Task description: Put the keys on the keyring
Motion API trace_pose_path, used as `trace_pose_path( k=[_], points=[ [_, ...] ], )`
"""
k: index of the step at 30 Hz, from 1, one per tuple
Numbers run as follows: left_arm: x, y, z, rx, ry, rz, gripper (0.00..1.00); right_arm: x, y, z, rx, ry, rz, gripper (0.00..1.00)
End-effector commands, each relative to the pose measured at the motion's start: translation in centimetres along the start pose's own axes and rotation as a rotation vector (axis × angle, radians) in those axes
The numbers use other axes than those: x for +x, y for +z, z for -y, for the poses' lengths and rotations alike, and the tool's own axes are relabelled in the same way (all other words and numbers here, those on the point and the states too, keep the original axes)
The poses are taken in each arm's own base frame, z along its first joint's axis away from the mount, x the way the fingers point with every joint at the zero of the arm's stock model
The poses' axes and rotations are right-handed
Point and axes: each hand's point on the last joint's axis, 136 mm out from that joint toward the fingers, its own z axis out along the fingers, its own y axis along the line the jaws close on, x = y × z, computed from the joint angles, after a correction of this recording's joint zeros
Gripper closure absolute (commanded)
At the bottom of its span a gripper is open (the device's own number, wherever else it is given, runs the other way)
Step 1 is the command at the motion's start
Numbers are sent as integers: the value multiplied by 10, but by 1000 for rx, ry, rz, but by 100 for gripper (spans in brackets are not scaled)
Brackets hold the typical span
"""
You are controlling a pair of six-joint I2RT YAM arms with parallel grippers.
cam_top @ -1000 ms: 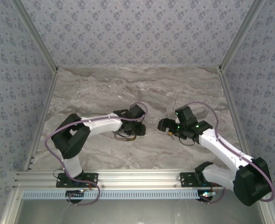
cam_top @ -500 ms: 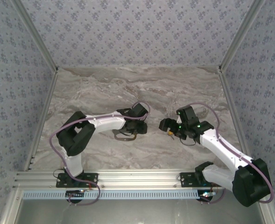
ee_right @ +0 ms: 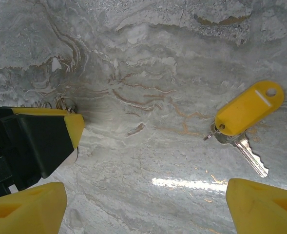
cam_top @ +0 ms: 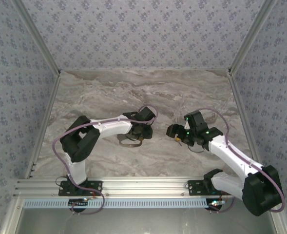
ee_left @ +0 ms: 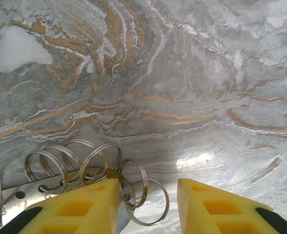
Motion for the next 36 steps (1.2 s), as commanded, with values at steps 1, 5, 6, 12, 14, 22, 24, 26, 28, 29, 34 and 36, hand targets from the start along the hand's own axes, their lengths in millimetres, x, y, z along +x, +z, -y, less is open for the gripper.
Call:
trace_pose_path(
  k=[1,5,6,12,14,22,24,26,28,29,34,36],
  points=[
    [1,-5,-8,-61,39,4,65,1,0,1,-7,16,2,13],
    [-6,-21,-11,-111,100,75,61,-1,1,1,-8,19,10,13],
    [-8,-25,-10,-117,114,91,60,-1,1,2,-7,22,13,13],
    [-14,-53,2,-119,206,161,56,2,3,5,-2,30,11,13],
    [-12,-57,8,-105,241,155,56,3,4,6,1,34,9,13],
    [4,-48,28,-77,384,80,57,7,8,11,9,51,8,13],
    [7,-43,30,-77,401,60,58,8,8,13,12,58,5,14],
    [8,-40,31,-75,416,42,59,10,9,14,15,65,4,14],
    [10,-36,32,-78,430,24,59,11,9,16,18,70,6,14],
    [11,-33,32,-81,436,15,59,11,8,17,20,73,9,14],
    [15,-23,24,-120,464,-21,61,13,6,19,22,85,18,14],
    [16,-21,23,-129,473,-27,61,14,5,21,26,86,21,14]
  ],
)
